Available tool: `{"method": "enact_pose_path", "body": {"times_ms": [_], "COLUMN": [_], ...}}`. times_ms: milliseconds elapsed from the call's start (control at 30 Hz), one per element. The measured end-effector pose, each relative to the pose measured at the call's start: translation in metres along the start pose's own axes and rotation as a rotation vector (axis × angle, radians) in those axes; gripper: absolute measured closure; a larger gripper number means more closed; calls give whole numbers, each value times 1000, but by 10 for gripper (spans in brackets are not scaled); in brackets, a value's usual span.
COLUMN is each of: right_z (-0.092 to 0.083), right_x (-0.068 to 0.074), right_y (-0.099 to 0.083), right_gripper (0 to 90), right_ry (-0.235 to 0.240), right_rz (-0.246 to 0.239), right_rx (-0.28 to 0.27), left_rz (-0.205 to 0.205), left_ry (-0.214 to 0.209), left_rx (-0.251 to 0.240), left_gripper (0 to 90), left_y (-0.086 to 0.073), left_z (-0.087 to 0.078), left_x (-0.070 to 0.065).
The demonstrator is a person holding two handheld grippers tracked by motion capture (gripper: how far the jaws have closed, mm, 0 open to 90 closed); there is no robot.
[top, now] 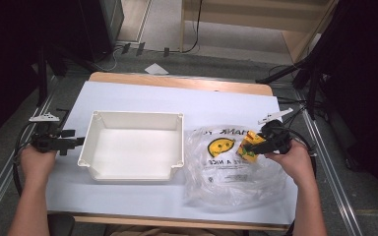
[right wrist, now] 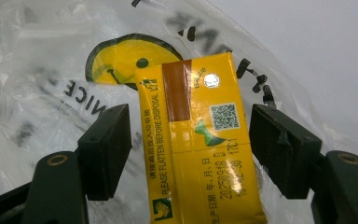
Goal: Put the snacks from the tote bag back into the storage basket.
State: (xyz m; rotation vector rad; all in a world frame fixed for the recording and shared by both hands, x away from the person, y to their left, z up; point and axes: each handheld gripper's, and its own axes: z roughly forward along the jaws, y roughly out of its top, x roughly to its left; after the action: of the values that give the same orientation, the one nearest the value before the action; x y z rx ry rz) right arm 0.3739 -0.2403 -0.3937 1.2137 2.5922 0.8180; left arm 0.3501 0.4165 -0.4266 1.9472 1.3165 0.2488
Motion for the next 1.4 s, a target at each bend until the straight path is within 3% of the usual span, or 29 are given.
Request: {"method": "enact_pose_path", "body": {"times_ms": [467, 700, 1067, 1400], "right_z": [18, 18, 16, 13], "right_x": [0, -4, -5, -7], "right_y": [-2, -6, -7, -8], "right_gripper": [392, 471, 496, 512], "right_ry": [9, 13, 15, 15], "right_rz": [-17, -25, -51, -41], "right_rx": [51, 26, 2, -32], "left_rz": [1, 1, -1, -1], "left_ry": [-2, -2, -1, 2], "left_rx": [1, -5, -5, -12], "left_gripper": [227, 227, 227, 227], "left_y": [0, 0, 0, 1], "left_z": [1, 1, 0, 0], "left_x": [0, -1, 0, 0]}}
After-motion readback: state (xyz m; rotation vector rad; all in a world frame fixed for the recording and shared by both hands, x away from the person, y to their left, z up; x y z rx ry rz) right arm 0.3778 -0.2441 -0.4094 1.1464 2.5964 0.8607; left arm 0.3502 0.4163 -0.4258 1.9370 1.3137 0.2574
